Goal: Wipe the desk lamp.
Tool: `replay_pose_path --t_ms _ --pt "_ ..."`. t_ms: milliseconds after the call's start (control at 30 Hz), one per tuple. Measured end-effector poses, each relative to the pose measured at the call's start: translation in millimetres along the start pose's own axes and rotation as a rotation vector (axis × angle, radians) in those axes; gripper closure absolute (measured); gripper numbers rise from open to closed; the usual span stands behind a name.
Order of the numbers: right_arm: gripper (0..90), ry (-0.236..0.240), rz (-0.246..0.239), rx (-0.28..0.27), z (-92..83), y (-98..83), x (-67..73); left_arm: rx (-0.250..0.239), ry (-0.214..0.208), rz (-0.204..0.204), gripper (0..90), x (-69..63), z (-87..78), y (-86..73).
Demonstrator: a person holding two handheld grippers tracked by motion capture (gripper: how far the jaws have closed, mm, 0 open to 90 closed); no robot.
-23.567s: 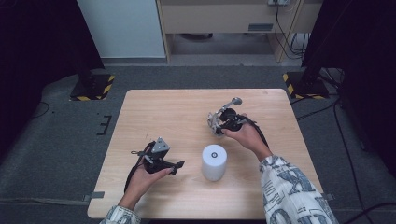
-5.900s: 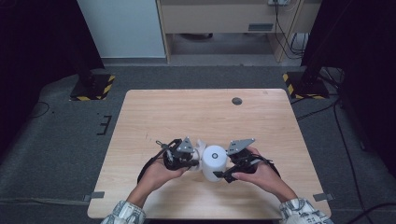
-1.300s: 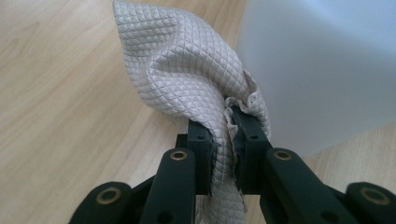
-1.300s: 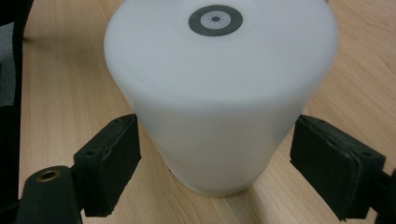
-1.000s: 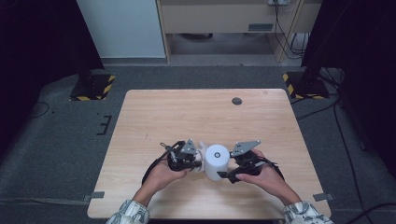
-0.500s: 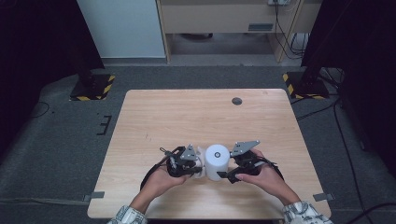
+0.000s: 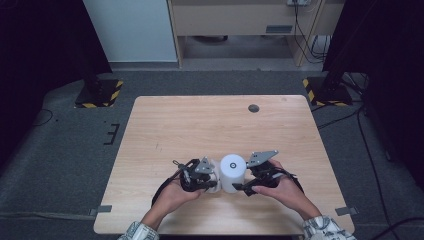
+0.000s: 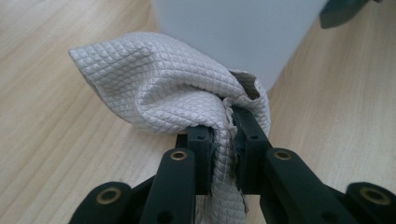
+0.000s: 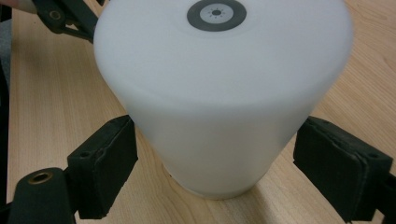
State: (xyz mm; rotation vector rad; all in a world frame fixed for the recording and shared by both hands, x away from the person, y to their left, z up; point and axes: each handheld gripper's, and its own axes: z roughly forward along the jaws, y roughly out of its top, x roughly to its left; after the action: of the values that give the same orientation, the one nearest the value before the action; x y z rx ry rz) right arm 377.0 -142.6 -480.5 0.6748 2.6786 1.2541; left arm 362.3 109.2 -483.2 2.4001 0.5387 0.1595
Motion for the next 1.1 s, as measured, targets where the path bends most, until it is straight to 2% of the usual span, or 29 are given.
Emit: replay_pose_path --t_ms 267,433,733,900,1100 --pt "14.4 -0.003 -0.001 -0.004 -0.6 -0.3 0.3 -0.002 0.004 0.003 78.6 -1.7 -4.0 -1.1" --pt "9.8 -0.006 0.005 -0.012 -2.7 -1.9 -0.2 -0.013 0.024 -0.008 78.1 3.3 -12.4 -1.6" --pt "7.5 -0.028 0.017 -0.012 -15.0 -14.5 -3.0 -0.031 0.056 -0.032 77.9 13.4 -26.6 -3.4" --pt "7.1 -0.046 0.035 -0.013 -22.6 -23.3 -8.4 -0.032 0.070 -0.036 77.8 17.8 -30.6 -3.6" --pt "6.6 -0.076 0.079 -0.027 -32.1 -31.9 -16.7 -0.049 0.092 -0.063 77.5 23.8 -36.8 -5.7"
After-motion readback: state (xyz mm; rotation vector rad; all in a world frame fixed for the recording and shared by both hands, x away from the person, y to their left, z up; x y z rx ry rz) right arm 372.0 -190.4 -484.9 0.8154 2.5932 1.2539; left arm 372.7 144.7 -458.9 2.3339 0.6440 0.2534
